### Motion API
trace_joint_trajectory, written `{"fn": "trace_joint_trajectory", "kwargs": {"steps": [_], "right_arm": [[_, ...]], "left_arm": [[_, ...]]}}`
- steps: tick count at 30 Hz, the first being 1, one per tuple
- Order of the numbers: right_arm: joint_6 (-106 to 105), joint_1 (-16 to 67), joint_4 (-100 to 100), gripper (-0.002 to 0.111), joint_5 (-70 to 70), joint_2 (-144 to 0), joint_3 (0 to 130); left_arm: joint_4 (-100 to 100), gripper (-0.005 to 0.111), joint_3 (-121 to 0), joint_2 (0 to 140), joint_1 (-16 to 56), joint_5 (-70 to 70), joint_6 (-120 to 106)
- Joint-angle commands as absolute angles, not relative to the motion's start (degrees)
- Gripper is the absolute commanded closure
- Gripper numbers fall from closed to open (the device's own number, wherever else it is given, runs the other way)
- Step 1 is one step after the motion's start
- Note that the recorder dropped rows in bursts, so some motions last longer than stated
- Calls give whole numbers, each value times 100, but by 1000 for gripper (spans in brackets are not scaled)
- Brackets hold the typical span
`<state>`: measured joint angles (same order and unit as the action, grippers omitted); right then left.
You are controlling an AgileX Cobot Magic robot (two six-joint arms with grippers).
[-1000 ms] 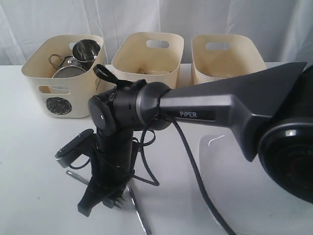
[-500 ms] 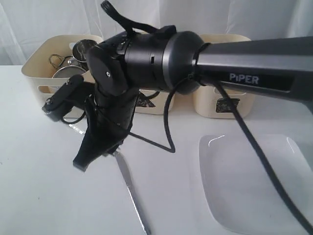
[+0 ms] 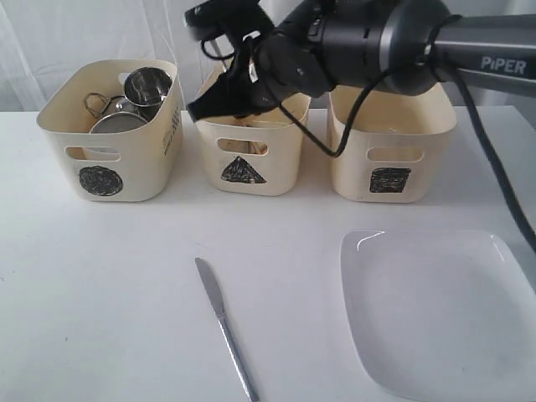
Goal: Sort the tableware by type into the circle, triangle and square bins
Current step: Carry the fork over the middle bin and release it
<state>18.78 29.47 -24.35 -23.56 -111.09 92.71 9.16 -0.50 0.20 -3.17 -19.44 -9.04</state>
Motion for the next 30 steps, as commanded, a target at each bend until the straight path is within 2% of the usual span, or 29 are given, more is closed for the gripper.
{"fn": "trace_joint_trajectory", "kwargs": {"steps": [1,6,13,15,19,22,30], "right_arm": [[2251,2478,-2523,108,-543,-11263,9254],[2279,2064,-2523,108,1460,-11734,9264],[2279,1797,-2380,107,1014,-12275,9264],[2279,1762,-2380,102,951,-12357,9264],[2279,1749,-2380,79,903,-12371,9264],[2279,1749,-2380,68,915,-12337,9264],[2622,1769,-2354,67,73,-11891,9264]], "left_arm": [[952,107,0,0,-330,-2009,-902],[952,107,0,0,-330,-2009,-902],[952,107,0,0,-330,-2009,-902],[952,107,0,0,-330,-2009,-902],[952,107,0,0,-330,-2009,-902],[952,107,0,0,-330,-2009,-902],[952,107,0,0,-330,-2009,-902]]}}
